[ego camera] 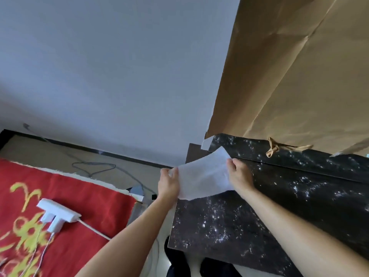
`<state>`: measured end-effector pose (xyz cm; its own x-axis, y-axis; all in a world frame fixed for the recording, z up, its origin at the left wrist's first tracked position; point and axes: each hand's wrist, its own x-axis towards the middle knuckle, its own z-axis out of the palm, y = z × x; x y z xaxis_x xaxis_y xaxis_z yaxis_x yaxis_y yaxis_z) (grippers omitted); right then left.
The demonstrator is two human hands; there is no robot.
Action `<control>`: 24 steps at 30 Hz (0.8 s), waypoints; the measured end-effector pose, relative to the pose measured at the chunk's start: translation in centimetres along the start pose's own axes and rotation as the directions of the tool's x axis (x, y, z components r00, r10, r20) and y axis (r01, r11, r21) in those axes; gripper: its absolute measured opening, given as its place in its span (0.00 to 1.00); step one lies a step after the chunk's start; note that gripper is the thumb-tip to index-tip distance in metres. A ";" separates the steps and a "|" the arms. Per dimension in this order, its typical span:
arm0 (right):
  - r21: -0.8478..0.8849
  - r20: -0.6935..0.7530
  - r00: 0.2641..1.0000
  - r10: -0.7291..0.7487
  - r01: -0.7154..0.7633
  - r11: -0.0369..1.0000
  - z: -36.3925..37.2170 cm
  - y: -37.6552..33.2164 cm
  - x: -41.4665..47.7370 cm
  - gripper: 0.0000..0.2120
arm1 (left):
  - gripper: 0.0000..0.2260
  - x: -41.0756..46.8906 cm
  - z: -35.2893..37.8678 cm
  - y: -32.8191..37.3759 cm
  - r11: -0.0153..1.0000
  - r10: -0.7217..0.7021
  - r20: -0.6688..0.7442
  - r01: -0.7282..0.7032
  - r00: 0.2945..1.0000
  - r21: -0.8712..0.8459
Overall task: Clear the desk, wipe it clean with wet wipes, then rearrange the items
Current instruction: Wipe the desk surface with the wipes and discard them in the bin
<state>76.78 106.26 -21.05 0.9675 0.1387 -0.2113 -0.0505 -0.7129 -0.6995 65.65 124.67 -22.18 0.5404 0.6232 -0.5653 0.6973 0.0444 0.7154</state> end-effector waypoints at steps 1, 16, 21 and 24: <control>-0.052 -0.010 0.999 0.032 -0.033 0.998 0.5 0.4 0.3 0.20 | 0.14 0.6 -0.1 -0.5 1.000 -0.026 0.014 0.026 1.000 0.018; -0.499 0.504 0.835 -0.221 0.490 0.714 7.9 -0.9 -4.5 0.20 | 0.12 1.3 -4.5 -8.0 0.975 -0.223 0.021 0.223 0.975 0.013; -0.472 0.558 0.745 -0.366 0.647 0.599 6.4 -0.8 -1.8 0.13 | 0.11 0.8 -3.3 -9.3 0.969 -0.245 0.055 0.242 0.968 0.050; -0.450 0.731 0.654 -0.196 0.678 0.581 7.1 -0.8 -1.4 0.17 | 0.10 0.3 -2.5 -9.8 0.966 -0.257 0.082 0.256 0.963 0.029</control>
<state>73.71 111.56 -25.02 0.4613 0.7331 -0.4998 0.7381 -0.6297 -0.2425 57.80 126.41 -28.37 0.3796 0.5243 -0.7623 0.8257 0.1796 0.5347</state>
